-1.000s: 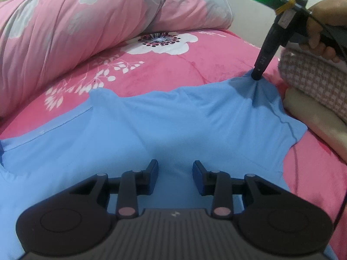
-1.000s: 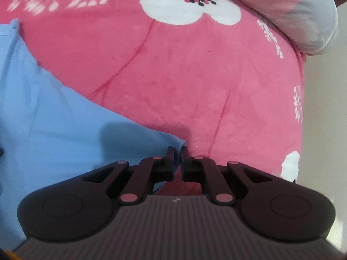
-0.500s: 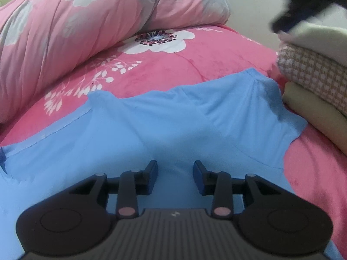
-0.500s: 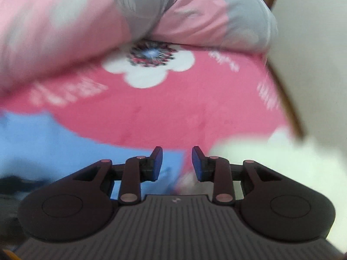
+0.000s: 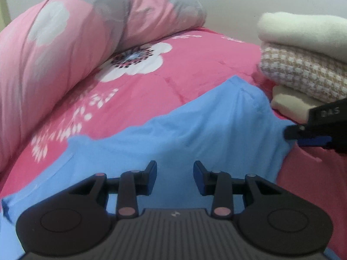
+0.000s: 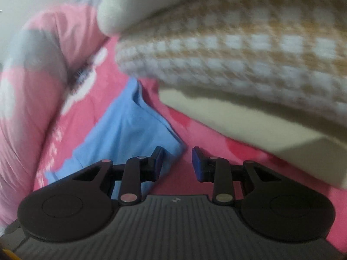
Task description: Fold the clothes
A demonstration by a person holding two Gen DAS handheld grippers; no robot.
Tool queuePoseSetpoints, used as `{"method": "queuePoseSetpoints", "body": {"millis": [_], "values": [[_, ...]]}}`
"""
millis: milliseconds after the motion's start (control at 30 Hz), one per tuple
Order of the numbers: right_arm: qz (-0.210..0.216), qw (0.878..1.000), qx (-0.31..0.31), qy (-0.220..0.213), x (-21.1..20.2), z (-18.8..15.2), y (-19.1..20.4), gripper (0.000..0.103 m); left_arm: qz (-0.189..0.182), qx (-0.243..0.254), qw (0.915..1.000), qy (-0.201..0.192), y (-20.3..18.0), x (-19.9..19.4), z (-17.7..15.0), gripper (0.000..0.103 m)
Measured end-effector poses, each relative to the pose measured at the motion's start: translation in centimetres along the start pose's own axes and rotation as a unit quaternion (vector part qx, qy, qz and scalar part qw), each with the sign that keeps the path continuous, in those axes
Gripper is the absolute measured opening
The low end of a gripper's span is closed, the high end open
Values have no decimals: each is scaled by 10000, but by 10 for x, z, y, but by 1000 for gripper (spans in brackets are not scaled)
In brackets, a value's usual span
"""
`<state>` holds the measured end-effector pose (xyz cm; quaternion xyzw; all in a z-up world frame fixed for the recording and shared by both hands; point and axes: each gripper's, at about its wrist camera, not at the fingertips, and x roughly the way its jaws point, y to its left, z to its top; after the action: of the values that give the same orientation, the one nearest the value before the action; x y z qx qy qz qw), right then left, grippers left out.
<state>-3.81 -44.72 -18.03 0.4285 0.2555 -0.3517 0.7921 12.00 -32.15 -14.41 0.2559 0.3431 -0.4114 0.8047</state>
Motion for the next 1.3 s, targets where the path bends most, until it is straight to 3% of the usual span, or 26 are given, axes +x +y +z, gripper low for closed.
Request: {"method": "queuePoseSetpoints", "body": {"millis": [67,100,133,367,467,733,900,1133,1300], "values": [[-27,9999,-110,-40,4,0,0,18,-9,93,10000,24,-6,7,4,38],[-4,9999,-159,-44,5,1,-1,6,2,137,9999,48,-8,10,4,38],[-1,9998,-205,-43,5,3,-3,4,21,174,9998,86,-9,13,3,38],[-205,9996,122,-152,-13,8,-29,3,61,235,9994,226,-9,17,6,39],[-157,9992,333,-160,-13,7,-34,3,46,332,9994,67,-12,13,14,38],[-27,9996,252,-117,-14,9,-40,3,-611,513,9962,-343,-53,43,44,39],[22,10000,38,-71,-10,10,-39,3,-700,313,9967,-281,-61,66,55,42],[56,10000,21,-9,-6,13,-38,3,-1054,-549,9927,-202,-33,76,96,49],[197,9997,-82,137,-5,15,-41,3,-1313,348,9904,-242,-41,93,107,55]]}}
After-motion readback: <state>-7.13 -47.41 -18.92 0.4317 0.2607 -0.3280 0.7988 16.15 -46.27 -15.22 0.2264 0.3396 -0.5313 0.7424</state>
